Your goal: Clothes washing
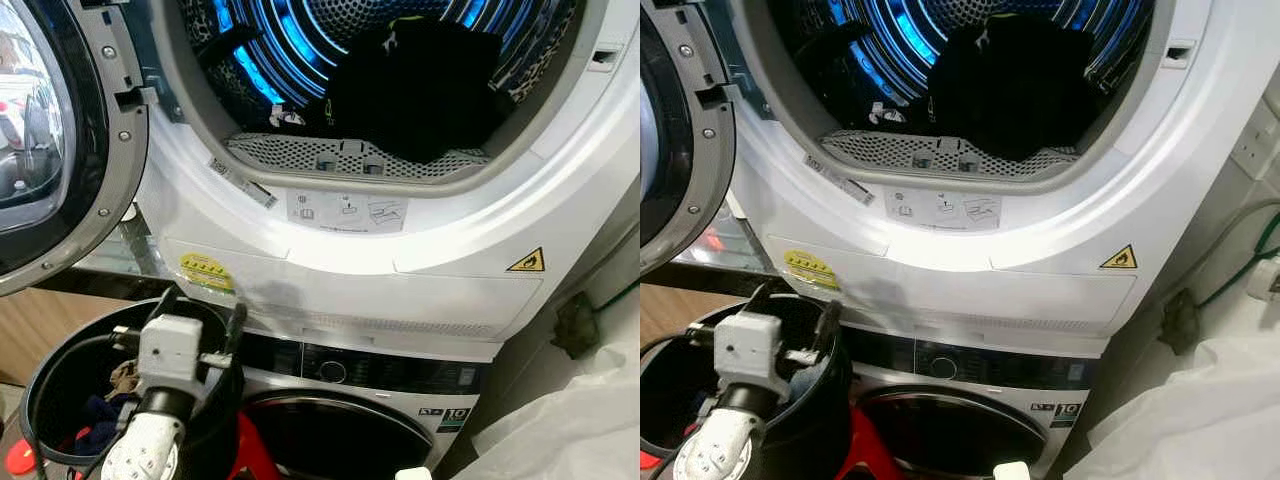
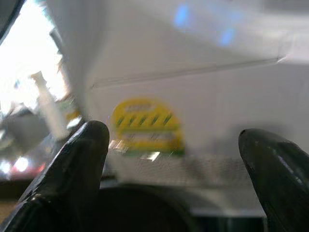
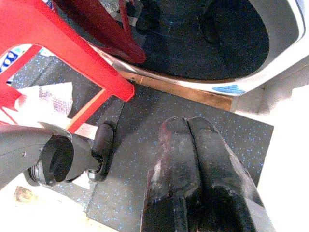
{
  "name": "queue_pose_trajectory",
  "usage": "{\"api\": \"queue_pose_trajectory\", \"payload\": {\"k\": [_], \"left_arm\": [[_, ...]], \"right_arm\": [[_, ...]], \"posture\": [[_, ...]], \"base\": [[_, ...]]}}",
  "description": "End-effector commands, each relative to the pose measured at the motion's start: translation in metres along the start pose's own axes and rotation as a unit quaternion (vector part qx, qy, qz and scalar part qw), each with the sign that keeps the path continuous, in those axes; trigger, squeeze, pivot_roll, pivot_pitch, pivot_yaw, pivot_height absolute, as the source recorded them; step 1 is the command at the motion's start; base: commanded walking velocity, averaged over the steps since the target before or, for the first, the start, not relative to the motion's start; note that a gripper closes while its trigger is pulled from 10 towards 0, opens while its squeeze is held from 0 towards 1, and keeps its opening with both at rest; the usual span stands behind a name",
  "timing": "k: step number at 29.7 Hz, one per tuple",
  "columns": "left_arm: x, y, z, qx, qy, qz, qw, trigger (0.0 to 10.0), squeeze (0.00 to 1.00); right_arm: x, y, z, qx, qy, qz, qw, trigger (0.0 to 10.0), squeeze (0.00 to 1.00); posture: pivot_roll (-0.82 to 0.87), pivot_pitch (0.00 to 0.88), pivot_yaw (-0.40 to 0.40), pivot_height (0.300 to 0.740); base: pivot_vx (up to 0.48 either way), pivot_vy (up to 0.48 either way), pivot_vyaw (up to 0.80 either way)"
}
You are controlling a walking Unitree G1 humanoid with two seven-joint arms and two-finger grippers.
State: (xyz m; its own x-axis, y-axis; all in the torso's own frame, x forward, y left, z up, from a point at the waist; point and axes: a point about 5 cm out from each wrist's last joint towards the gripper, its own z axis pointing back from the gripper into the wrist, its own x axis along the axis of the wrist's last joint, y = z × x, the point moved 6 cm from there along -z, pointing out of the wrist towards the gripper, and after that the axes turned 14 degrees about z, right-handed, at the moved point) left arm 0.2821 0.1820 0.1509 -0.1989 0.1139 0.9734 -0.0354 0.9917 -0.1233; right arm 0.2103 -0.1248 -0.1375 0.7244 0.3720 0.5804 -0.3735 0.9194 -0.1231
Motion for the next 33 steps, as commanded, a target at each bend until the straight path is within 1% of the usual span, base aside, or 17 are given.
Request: {"api": "queue_pose_trajectory", "payload": {"k": [1, 2, 4, 5, 6, 7, 9, 11, 13, 17, 19, 20, 22, 23, 24, 29, 33], "left_arm": [[-0.022, 0.034, 0.008, 0.075, 0.051, 0.002, 0.996, 10.0, 0.0], [-0.025, 0.042, 0.01, 0.093, 0.059, 0.0, 0.994, 10.0, 0.0], [-0.027, 0.055, 0.012, 0.12, 0.061, 0.017, 0.991, 10.0, 0.0], [-0.031, 0.069, 0.015, 0.149, 0.071, 0.028, 0.986, 10.0, 0.0], [-0.031, 0.069, 0.015, 0.149, 0.071, 0.028, 0.986, 10.0, 0.0], [-0.041, 0.091, 0.017, 0.175, 0.101, 0.009, 0.979, 10.0, 0.0], [-0.053, 0.111, 0.018, 0.191, 0.144, -0.008, 0.971, 10.0, 0.0], [-0.053, 0.129, 0.019, 0.214, 0.154, -0.022, 0.964, 10.0, 0.0], [-0.051, 0.144, 0.019, 0.233, 0.157, -0.021, 0.959, 10.0, 0.0], [-0.054, 0.165, 0.018, 0.254, 0.182, -0.005, 0.95, 10.0, 0.0], [-0.059, 0.165, 0.012, 0.23, 0.198, 0.0, 0.953, 10.0, 0.0], [-0.06, 0.158, 0.006, 0.198, 0.21, -0.028, 0.957, 10.0, 0.0], [-0.06, 0.157, 0.004, 0.19, 0.213, -0.036, 0.958, 10.0, 0.0], [-0.068, 0.141, -0.002, 0.134, 0.237, -0.05, 0.961, 10.0, 0.0], [-0.072, 0.136, -0.004, 0.12, 0.244, -0.052, 0.961, 10.0, 0.0], [-0.073, 0.137, -0.01, 0.117, 0.239, -0.056, 0.962, 10.0, 0.0], [-0.068, 0.136, -0.021, 0.11, 0.232, -0.059, 0.965, 10.0, 0.0]], "right_arm": [[-0.002, 0.001, 0.0, 0.0, 0.005, -0.002, 1.0, 10.0, 0.0], [-0.002, 0.001, 0.0, 0.0, 0.005, -0.003, 1.0, 10.0, 0.0], [-0.003, 0.001, 0.0, 0.0, 0.005, -0.003, 1.0, 10.0, 0.0], [-0.003, 0.001, 0.0, 0.0, 0.006, -0.004, 1.0, 10.0, 0.0], [-0.003, 0.001, 0.0, 0.0, 0.006, -0.004, 1.0, 10.0, 0.0], [-0.004, 0.003, 0.0, 0.004, 0.007, -0.002, 1.0, 10.0, 0.0], [-0.004, 0.003, 0.0, 0.005, 0.007, -0.002, 1.0, 10.0, 0.0], [-0.003, 0.003, 0.0, 0.005, 0.007, -0.002, 1.0, 10.0, 0.0], [-0.003, 0.002, 0.0, 0.005, 0.006, -0.001, 1.0, 10.0, 0.0], [-0.002, 0.0, 0.0, 0.002, 0.006, -0.002, 1.0, 10.0, 0.0], [-0.004, -0.001, 0.0, 0.003, 0.007, 0.001, 1.0, 10.0, 0.0], [-0.004, -0.002, 0.001, 0.003, 0.008, 0.0, 1.0, 10.0, 0.0], [-0.005, -0.002, 0.001, 0.003, 0.008, 0.0, 1.0, 10.0, 0.0], [-0.006, -0.003, 0.001, 0.002, 0.009, 0.0, 1.0, 10.0, 0.0], [-0.007, -0.004, 0.001, 0.001, 0.01, 0.001, 1.0, 10.0, 0.0], [-0.008, -0.008, 0.002, -0.002, 0.011, 0.002, 1.0, 10.0, 0.0], [-0.007, -0.012, 0.002, -0.006, 0.009, 0.003, 1.0, 10.0, 0.0]], "posture": [[0.24, 0.0, 0.016, 0.74], [0.24, 0.0, 0.016, 0.74], [0.25, 0.0, 0.016, 0.74], [0.25, 0.0, 0.014, 0.74], [0.25, 0.0, 0.014, 0.74], [0.25, 0.0, 0.013, 0.74], [0.25, 0.0, 0.009, 0.74], [0.25, 0.0, 0.008, 0.74], [0.25, 0.0, 0.007, 0.74], [0.25, 0.0, 0.006, 0.74], [0.24, 0.0, 0.005, 0.74], [0.24, 0.0, -0.001, 0.74], [0.24, 0.0, -0.001, 0.74], [0.24, 0.0, -0.004, 0.74], [0.23, 0.0, -0.005, 0.74], [0.23, 0.0, -0.016, 0.74], [0.22, 0.0, -0.023, 0.74]], "base": [[0.0, 0.0, 0.0], [0.0, 0.0, 0.0], [0.0, 0.0, 0.0], [0.0, 0.0, 0.0], [0.0, 0.0, 0.0], [0.0, 0.0, 0.0], [0.0, 0.0, 0.0], [0.0, 0.0, 0.0], [0.0, 0.0, 0.0], [0.0, 0.0, 0.0], [0.0, 0.0, 0.0], [0.0, 0.0, 0.0], [0.0, 0.0, 0.0], [0.0, 0.0, 0.0], [0.0, 0.0, 0.0], [0.0, 0.0, 0.0], [0.0, 0.0, 0.0]]}}
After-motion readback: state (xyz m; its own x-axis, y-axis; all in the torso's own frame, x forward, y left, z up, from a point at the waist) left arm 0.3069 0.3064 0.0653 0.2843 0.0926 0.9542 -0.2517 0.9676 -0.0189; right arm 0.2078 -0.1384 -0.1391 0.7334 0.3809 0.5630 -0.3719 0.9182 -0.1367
